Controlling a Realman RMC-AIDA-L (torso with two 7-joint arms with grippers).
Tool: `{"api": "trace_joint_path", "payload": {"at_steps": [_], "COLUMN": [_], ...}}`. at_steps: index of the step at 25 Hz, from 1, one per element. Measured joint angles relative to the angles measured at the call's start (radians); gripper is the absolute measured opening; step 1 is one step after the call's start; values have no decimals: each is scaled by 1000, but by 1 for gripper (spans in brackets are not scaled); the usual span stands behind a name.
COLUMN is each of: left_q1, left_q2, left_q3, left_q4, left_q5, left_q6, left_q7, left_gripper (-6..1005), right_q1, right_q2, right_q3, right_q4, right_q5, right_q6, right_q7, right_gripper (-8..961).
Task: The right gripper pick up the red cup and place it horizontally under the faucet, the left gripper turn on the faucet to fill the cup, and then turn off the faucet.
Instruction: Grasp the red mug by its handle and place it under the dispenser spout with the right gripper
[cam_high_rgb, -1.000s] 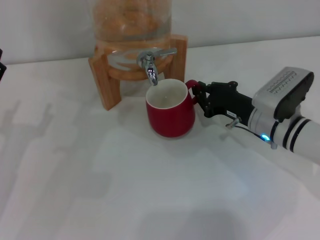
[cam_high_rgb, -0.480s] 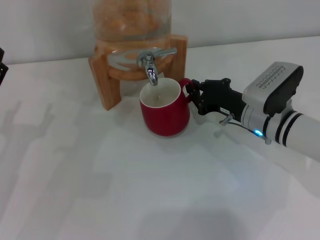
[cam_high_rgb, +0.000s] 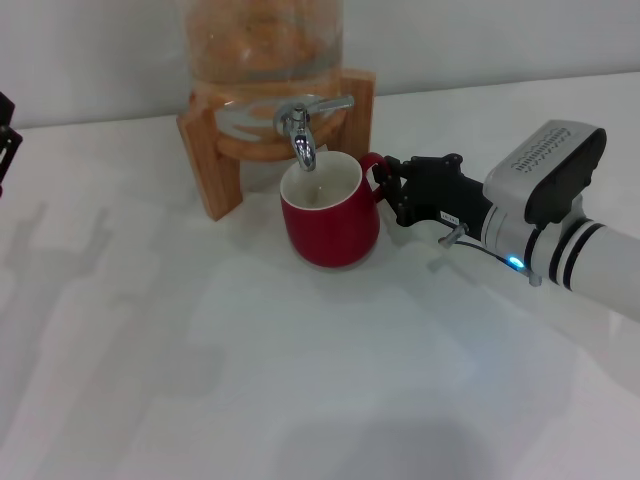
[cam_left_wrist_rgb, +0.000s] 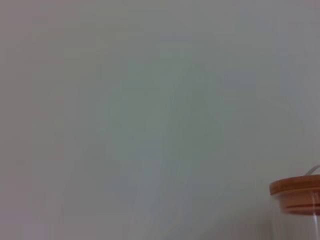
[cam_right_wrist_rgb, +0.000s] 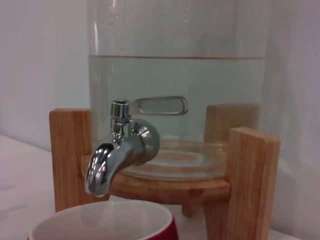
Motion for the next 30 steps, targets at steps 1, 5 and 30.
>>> {"api": "trace_joint_path", "payload": {"at_steps": [1,5,30], "left_q1": [0,1,0], "left_q2": [0,0,0], "left_q3": [2,13,13], "left_q4": [0,2,0], "left_q5": [0,-1,-1], "left_q6": [0,0,0], "left_q7": [0,0,0], "left_gripper": [833,833,833], "right_q1": [0,6,11], "right_q2": [0,0,2], "right_q3": [0,0,-5], "right_q4": [0,0,0], "right_q5": [0,3,-2], "right_q6": [1,7,34], "right_q7": [0,0,0], "right_gripper": [118,119,120]}}
